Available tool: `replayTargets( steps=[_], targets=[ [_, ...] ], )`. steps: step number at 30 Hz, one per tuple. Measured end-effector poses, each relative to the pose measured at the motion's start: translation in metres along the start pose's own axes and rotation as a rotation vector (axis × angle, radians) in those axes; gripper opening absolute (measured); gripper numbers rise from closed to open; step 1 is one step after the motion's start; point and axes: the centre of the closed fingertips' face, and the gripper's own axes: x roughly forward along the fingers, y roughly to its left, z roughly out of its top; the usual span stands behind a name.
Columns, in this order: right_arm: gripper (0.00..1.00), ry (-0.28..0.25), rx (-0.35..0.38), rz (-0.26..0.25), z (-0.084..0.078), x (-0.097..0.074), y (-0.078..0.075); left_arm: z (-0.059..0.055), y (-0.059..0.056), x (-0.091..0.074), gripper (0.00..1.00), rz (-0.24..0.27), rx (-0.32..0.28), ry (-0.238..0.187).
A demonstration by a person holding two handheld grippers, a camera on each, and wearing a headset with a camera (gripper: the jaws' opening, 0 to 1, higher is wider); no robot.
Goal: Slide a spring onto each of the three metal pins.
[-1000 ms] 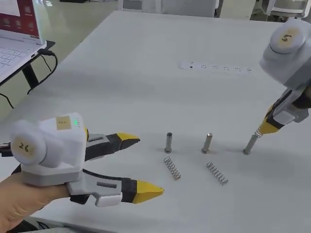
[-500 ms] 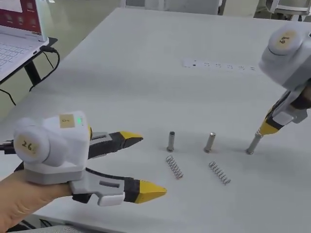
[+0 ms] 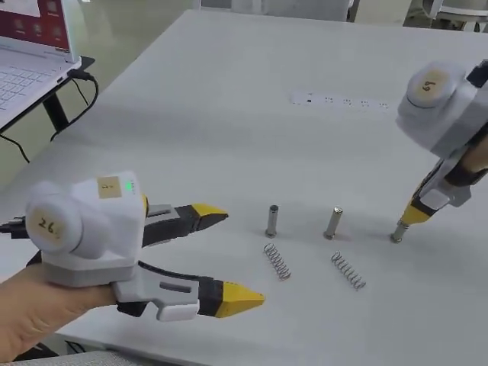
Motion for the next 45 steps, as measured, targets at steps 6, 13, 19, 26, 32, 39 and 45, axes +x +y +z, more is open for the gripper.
replayTargets(
  steps=[6, 13, 19, 26, 32, 39, 45],
  targets=[
    [0.09, 0.015, 0.016, 0.007, -0.003, 0.015, -0.004, 0.000, 0.001, 0.000, 0.66, 0.003, 0.000, 0.001],
    [0.09, 0.017, 0.019, 0.005, -0.005, 0.023, -0.006, 0.001, 0.001, 0.000, 0.66, 0.004, 0.002, 0.001],
    [0.09, 0.001, 0.015, 0.004, -0.004, 0.024, -0.007, 0.000, 0.000, 0.000, 0.66, 0.003, 0.002, 0.003],
    [0.13, -0.043, 0.011, -0.019, 0.000, 0.015, -0.008, 0.000, -0.001, 0.000, 0.66, 0.000, 0.003, 0.005],
    [0.16, -0.077, -0.005, -0.060, 0.000, 0.001, -0.007, -0.001, -0.003, 0.000, 0.66, -0.008, 0.009, 0.010],
    [0.17, -0.129, -0.012, -0.107, 0.003, -0.025, 0.005, -0.001, -0.005, 0.000, 0.65, -0.016, 0.011, 0.012],
    [0.16, -0.191, -0.059, -0.118, 0.019, -0.046, 0.032, 0.000, -0.006, 0.000, 0.65, -0.021, 0.013, 0.009]
  ],
)
